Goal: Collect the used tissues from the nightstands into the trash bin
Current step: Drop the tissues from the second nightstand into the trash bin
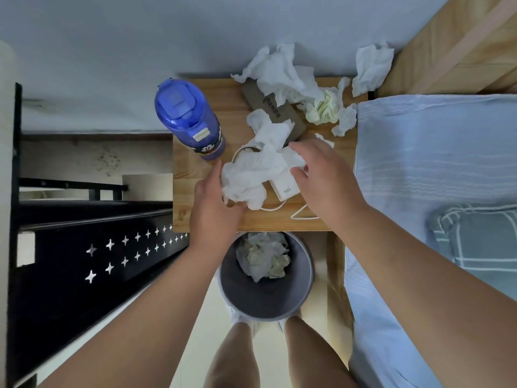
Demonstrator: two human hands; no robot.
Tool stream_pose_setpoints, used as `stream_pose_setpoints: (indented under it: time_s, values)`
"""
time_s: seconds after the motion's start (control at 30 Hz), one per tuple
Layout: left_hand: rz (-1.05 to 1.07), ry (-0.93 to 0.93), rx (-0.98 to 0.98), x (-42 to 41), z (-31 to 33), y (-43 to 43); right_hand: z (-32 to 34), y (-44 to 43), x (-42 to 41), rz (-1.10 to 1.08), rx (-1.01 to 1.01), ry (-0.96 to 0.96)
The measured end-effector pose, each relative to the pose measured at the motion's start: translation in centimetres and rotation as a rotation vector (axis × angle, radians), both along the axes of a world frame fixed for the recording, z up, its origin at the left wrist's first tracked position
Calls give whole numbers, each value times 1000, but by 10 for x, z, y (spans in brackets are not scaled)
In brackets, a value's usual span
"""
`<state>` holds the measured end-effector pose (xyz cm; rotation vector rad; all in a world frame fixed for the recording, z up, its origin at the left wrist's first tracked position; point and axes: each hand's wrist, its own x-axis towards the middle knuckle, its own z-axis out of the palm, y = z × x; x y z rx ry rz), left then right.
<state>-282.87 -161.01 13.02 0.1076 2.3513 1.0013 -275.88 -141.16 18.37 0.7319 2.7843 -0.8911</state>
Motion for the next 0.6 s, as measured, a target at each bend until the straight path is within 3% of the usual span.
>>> stream_pose_setpoints:
  time_s: [0.27,0.37,0.47,0.6]
  values:
    - [179,-26,105,1,23,-4,15,6,4,-93,-38,55]
    - [207,-38,134,8,35,-9,20,0,2,29,-40,95]
    - [185,-41,130,13,41,-14,14,-13,-7,199,-16,17]
    - [172,-51,159,17,49,-18,1,-19,-15,234,33,-9]
